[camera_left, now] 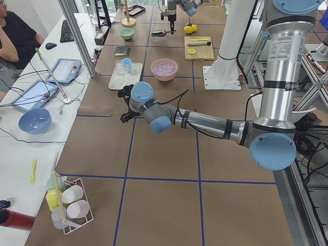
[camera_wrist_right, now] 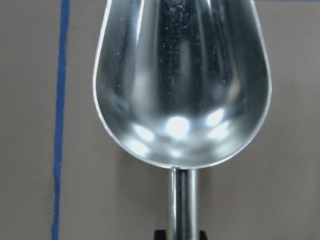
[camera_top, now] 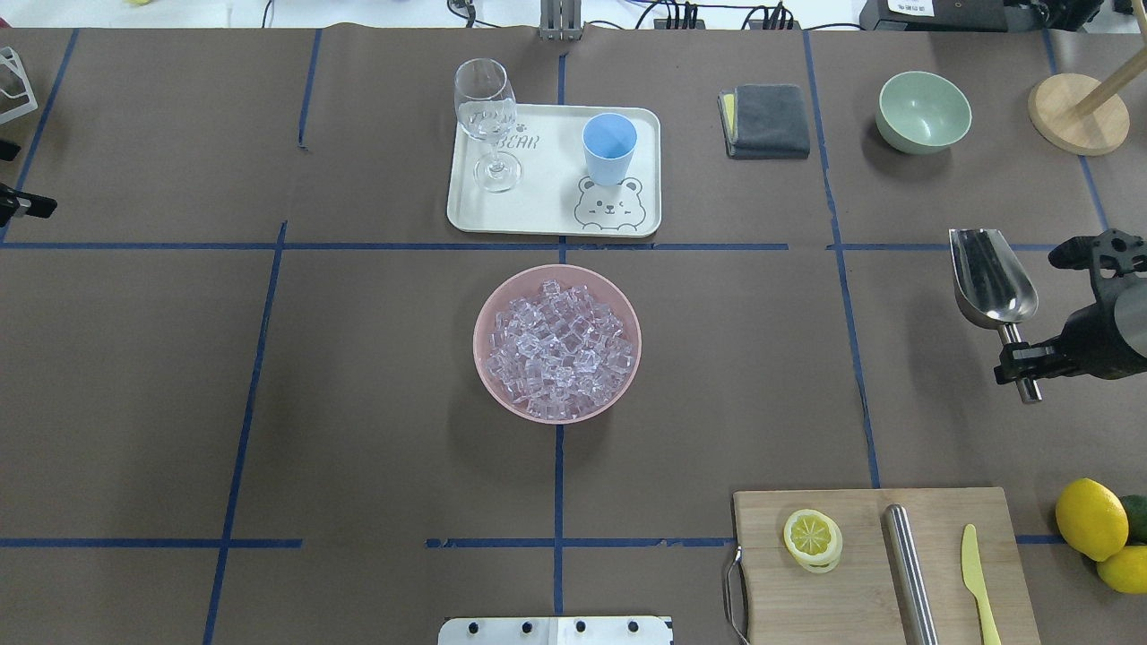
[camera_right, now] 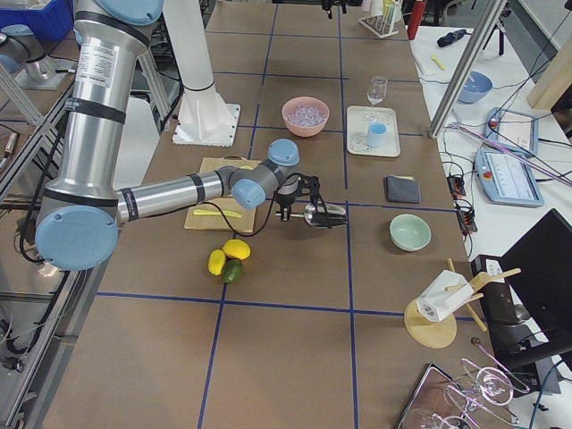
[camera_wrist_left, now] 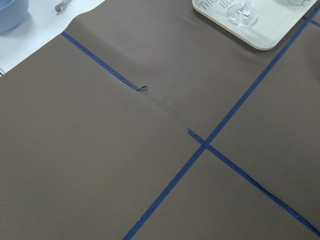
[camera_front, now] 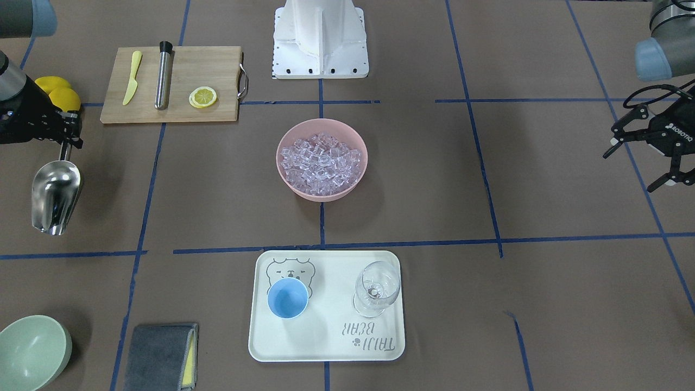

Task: Put ice in cup with scoop
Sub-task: 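Carry the scoop toward the pink bowl while the left gripper reaches to the bowl rim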

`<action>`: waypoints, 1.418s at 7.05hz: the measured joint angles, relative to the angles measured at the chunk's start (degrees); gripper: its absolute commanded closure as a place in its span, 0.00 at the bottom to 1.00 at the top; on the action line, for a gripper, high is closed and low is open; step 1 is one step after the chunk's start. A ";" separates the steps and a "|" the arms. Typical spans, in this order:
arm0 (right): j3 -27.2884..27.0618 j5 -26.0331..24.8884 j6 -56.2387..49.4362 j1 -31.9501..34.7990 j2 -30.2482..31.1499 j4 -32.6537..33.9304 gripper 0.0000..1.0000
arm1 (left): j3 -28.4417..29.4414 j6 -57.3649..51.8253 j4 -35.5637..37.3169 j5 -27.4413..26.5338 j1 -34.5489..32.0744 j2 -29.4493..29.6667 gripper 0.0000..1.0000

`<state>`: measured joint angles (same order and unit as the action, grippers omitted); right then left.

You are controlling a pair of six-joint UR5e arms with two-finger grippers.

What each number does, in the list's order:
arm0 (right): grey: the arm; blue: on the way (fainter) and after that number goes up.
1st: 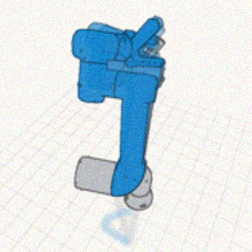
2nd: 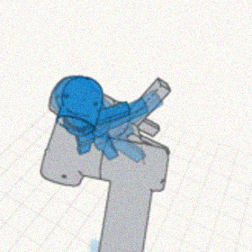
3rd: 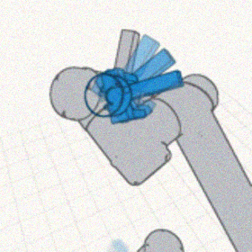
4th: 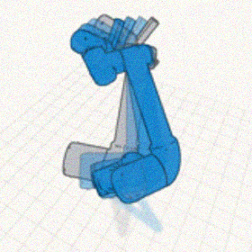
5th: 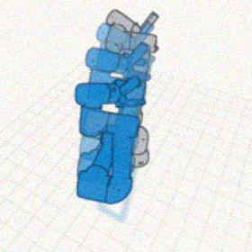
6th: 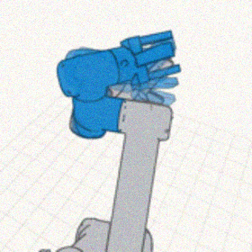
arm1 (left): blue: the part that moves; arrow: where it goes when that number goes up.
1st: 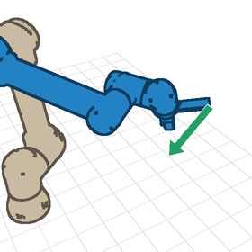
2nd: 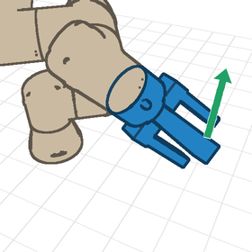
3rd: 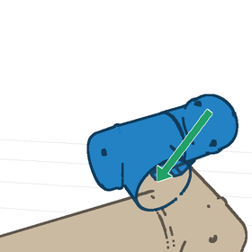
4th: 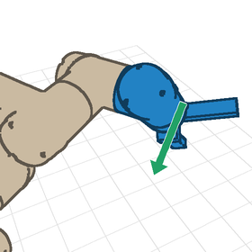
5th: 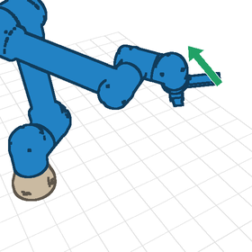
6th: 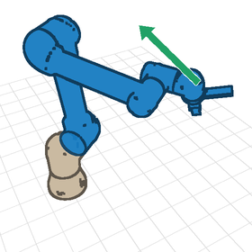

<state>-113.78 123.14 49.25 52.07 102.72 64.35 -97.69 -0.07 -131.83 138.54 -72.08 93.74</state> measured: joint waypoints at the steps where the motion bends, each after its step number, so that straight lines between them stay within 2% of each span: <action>1: -1.85 -0.09 -0.21 1.65 0.00 0.07 1.00 | -0.13 -0.18 -0.13 -0.04 2.06 0.38 0.00; 3: -5.86 0.13 -2.11 3.90 -0.21 0.34 1.00 | -0.21 -0.32 -1.37 -0.30 6.02 1.44 0.00; 5: -8.04 -0.10 -11.05 5.94 -2.37 3.71 1.00 | -0.31 -0.02 -1.83 -0.09 7.01 2.20 0.00; 8: -8.28 -1.09 -26.74 9.27 -17.64 26.78 1.00 | -0.71 1.97 -1.85 0.06 7.38 4.47 0.00; 9: -8.39 -2.64 -29.92 8.94 -22.15 32.17 1.00 | -0.69 2.33 -1.85 0.05 8.19 5.24 0.00; 10: -8.81 -6.08 -35.74 7.95 -25.15 34.42 1.00 | -0.50 3.09 -1.87 0.03 9.45 6.38 0.01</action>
<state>-122.60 117.05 13.51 60.02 77.57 98.77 -98.18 3.02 -133.70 138.57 -62.63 100.12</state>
